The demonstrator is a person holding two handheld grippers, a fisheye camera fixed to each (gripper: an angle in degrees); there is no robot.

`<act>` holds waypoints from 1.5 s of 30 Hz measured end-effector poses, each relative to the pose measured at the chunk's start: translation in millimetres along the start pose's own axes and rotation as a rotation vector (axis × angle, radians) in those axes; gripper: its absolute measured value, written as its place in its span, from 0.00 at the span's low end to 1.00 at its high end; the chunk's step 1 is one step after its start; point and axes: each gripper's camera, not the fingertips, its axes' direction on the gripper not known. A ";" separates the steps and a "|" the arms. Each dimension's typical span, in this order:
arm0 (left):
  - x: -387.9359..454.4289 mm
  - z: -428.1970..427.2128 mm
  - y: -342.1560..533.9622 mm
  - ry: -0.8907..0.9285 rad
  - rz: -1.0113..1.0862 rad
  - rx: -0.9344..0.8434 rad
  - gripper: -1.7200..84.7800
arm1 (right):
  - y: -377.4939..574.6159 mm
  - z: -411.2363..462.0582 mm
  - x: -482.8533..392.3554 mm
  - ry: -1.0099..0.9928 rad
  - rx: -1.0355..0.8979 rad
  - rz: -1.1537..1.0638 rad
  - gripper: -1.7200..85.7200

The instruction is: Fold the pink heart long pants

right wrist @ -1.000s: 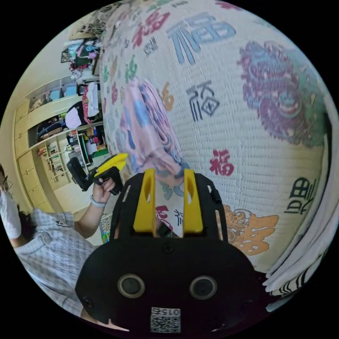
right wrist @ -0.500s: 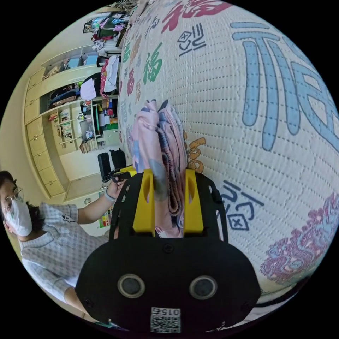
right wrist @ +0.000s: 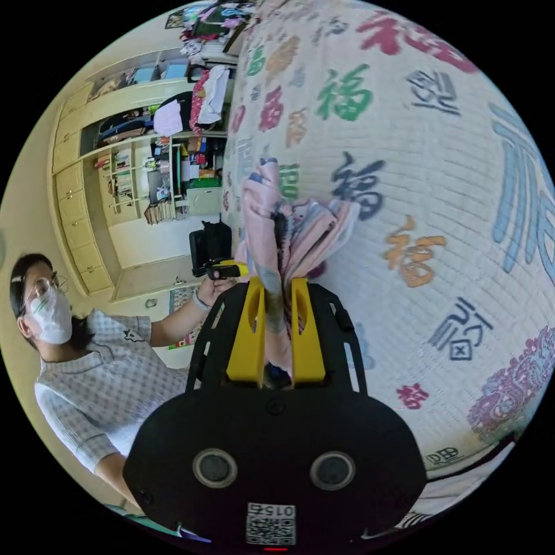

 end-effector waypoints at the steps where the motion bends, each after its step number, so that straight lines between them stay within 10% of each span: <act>1: 3.6 -33.1 15.0 0.008 0.015 0.028 0.07 | -1.4 14.5 -22.6 -0.031 -0.001 -0.026 0.11; 18: -63.3 -489.1 173.8 -0.586 -0.230 0.020 0.07 | -104.2 439.6 -289.1 -0.284 -0.003 -0.185 0.11; 36: -37.1 -449.5 214.3 -0.799 -0.261 0.190 0.11 | -55.0 427.2 -298.1 -0.048 0.009 -0.050 0.09; 45: 80.7 -205.4 209.9 -0.479 0.036 0.034 0.11 | 94.2 256.0 -324.1 0.172 0.173 0.041 0.11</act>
